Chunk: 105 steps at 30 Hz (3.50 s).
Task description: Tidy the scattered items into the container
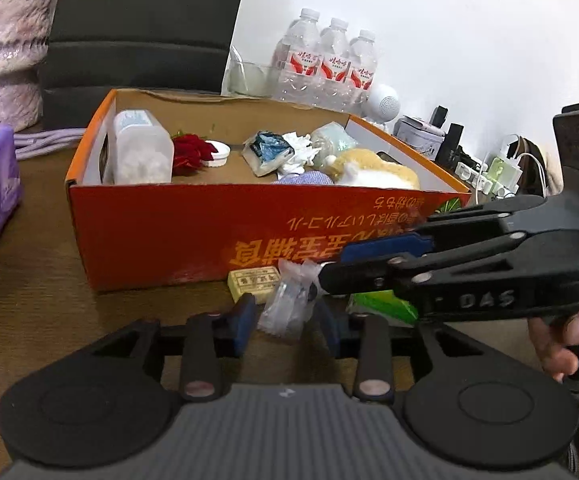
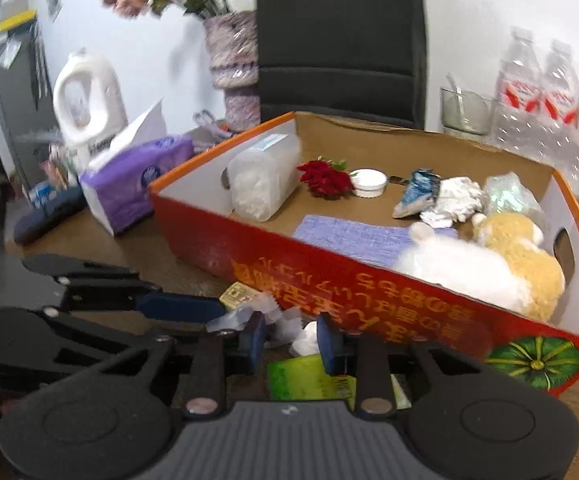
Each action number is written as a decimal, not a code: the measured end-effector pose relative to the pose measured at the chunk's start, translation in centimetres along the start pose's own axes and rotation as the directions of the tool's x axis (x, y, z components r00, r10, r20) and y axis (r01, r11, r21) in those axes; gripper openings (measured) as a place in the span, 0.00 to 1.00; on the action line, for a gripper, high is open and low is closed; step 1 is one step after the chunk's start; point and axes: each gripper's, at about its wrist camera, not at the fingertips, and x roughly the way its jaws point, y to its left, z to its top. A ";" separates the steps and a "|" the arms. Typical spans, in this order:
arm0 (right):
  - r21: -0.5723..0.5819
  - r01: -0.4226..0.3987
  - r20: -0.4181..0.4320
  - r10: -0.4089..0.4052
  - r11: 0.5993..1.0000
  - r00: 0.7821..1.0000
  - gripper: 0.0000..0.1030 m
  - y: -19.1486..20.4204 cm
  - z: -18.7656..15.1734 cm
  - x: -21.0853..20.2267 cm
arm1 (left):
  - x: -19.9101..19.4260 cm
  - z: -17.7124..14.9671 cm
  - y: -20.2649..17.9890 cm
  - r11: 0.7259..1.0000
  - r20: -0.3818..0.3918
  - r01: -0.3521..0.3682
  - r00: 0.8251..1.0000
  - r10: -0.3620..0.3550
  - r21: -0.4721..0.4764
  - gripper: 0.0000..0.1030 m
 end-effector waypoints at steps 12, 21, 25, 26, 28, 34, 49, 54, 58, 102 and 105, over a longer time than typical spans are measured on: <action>-0.157 0.005 -0.027 -0.009 0.988 1.000 0.40 2.9 -0.1 1.5 | -5.6 -0.4 3.3 0.990 0.068 0.036 0.997 -0.027 -0.137 0.21; -0.093 -0.009 -0.066 0.003 0.996 0.998 0.13 2.2 0.1 2.6 | -5.3 -0.5 2.3 0.996 0.053 0.006 0.999 -0.001 -0.091 0.21; -0.105 0.028 -0.087 -0.037 0.994 0.995 0.07 3.3 -0.2 2.1 | -5.5 -1.1 2.1 0.993 0.055 -0.034 0.998 0.041 -0.111 0.21; -0.100 0.039 -0.091 -0.048 0.994 0.995 0.06 3.7 -0.5 1.7 | -6.1 -1.5 1.5 0.991 0.058 -0.061 0.996 0.068 -0.116 0.21; -0.083 0.066 -0.068 -0.072 0.994 0.995 0.06 4.3 -1.6 0.0 | -8.1 -2.9 -0.2 0.987 0.089 -0.080 0.992 0.093 -0.137 0.21; 0.067 0.081 0.123 -0.089 0.994 0.988 0.06 5.9 -6.4 -9.0 | -12.9 -7.6 -5.6 0.968 0.109 -0.073 0.989 0.102 -0.240 0.21; 0.122 0.118 0.252 -0.146 0.985 0.957 0.06 7.4 -13.8 -17.2 | -16.1 -8.9 -12.7 0.980 0.130 -0.131 0.980 0.151 -0.153 0.21; 0.122 0.152 0.335 -0.185 0.981 0.924 0.06 4.3 -8.8 -18.3 | -15.4 -2.7 -10.7 0.990 0.219 -0.111 0.967 0.128 -0.090 0.21; 0.130 0.183 0.291 -0.214 0.975 0.933 0.06 0.2 -0.6 -15.1 | -9.9 5.3 -6.2 0.994 0.180 -0.104 0.978 0.109 -0.036 0.21; 0.173 0.356 0.355 -0.395 0.918 0.847 0.79 -1.6 9.0 -11.5 | -8.4 12.9 -4.3 0.920 0.288 -0.384 0.875 0.389 -0.075 1.00; 0.172 0.358 0.371 -0.397 0.918 0.839 0.79 -0.5 7.9 -11.8 | -9.2 12.4 -5.3 0.916 0.316 -0.393 0.861 0.398 -0.082 1.00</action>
